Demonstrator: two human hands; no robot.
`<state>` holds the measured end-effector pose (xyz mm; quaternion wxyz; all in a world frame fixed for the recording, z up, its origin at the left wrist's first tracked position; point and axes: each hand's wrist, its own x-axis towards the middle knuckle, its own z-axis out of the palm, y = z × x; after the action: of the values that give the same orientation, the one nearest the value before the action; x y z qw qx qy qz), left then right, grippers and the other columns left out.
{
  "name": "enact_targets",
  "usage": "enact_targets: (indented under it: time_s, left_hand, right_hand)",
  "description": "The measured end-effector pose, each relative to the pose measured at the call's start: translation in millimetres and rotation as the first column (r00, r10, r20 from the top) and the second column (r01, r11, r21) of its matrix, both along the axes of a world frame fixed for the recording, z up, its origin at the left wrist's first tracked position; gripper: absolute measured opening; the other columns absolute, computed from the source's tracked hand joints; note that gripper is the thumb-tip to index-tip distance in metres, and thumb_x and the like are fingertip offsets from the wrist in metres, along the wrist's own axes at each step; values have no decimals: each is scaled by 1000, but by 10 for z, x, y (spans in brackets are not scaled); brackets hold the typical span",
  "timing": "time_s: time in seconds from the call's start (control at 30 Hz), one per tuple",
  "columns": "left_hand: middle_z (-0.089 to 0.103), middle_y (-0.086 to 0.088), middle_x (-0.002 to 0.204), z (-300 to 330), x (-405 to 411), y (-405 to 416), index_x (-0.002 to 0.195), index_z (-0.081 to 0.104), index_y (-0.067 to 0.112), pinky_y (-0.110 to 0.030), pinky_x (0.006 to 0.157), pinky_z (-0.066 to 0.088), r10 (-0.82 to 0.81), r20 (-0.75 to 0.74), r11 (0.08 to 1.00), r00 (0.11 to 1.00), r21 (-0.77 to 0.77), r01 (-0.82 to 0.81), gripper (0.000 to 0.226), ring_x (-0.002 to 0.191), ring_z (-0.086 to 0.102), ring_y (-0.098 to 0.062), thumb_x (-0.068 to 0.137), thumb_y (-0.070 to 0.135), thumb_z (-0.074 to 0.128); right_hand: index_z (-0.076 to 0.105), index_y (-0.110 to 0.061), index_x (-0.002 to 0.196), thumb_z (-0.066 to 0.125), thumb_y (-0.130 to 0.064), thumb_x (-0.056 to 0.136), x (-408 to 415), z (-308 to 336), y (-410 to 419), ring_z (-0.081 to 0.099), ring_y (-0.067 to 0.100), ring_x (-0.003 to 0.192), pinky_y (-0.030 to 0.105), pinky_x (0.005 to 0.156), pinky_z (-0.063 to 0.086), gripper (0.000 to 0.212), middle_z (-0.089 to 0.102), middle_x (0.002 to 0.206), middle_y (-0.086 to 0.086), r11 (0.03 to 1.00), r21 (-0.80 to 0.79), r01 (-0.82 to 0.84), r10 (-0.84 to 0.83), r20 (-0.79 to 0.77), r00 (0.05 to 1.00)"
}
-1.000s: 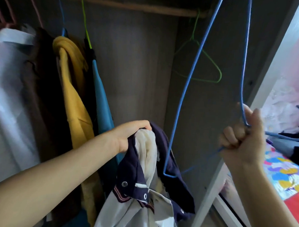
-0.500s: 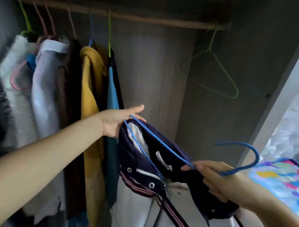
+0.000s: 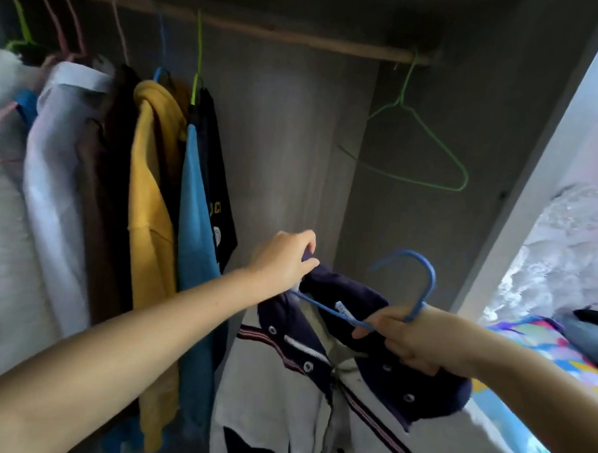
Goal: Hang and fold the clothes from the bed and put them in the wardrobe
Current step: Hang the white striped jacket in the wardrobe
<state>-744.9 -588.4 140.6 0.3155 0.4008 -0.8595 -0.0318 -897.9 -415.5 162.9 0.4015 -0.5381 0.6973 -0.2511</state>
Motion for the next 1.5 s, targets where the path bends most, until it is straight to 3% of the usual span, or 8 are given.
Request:
enact_targets:
  time_s: [0.23,0.5,0.63,0.8,1.0,1.13,1.3,1.5]
  left_hand:
    - [53,9,67,-85,-133,-73,90,58,20,-22,54,34,-37,-90,973,995,224,56,19,67,51,-14,90,39,59]
    - [47,-5,138,-44,214,-465,137,44,19,-33,101,37,-83,53,858,995,512,44,51,127,45,-23,98,51,37]
    - [38,-9,145,455,414,-577,140,42,18,-45,117,6,32,479,999,877,-40,-15,50,137,30,-25,99,46,38]
    - [39,-16,138,1479,688,-901,134,46,7,-54,115,8,464,332,829,821,-490,-270,42,134,30,-32,95,24,45]
    - [22,-19,153,2077,986,-1547,151,5,2,-59,112,16,621,313,782,719,-178,-597,75,140,19,-37,95,24,50]
    - [39,-12,144,2126,994,-1840,147,24,12,-59,106,23,576,297,790,762,37,-612,66,133,33,-34,89,18,55]
    - [48,-15,137,1951,1003,-2002,152,10,17,-68,108,11,569,371,794,734,-17,-608,79,127,41,-40,84,-6,44]
    - [57,-17,128,1876,1516,-2051,146,26,9,-63,107,25,642,328,766,693,-285,-576,58,117,52,-40,91,-4,35]
  right_hand:
    - [61,3,96,39,-13,101,-185,188,-574,16,2,32,11,30,15,28,21,45,-7,982,142,122,-161,313,936]
    - [49,-6,78,38,-2,96,-180,431,-1248,29,3,28,12,28,20,21,34,40,-4,978,154,141,-201,514,834]
    - [57,1,75,57,9,86,45,963,-1661,54,7,35,15,32,29,13,60,47,5,980,-192,53,-26,137,990]
    - [50,2,96,43,7,95,648,1482,-2263,51,4,33,15,32,33,8,68,63,8,928,-367,-59,27,-92,995]
    - [50,10,119,61,2,86,1143,2194,-3220,66,36,93,47,88,52,36,67,101,29,774,-630,-70,-94,-224,970]
    - [60,-6,81,65,-11,88,1301,2424,-3594,62,29,82,23,60,50,10,65,86,15,731,-662,-166,-175,-416,892]
    - [40,4,131,47,-15,98,1366,1969,-3980,53,35,115,35,92,42,39,53,128,22,818,-552,-164,-235,-581,779]
    - [52,-9,114,45,-19,95,1886,1949,-4131,48,31,118,53,108,26,23,56,124,13,794,-541,-277,-212,-674,708]
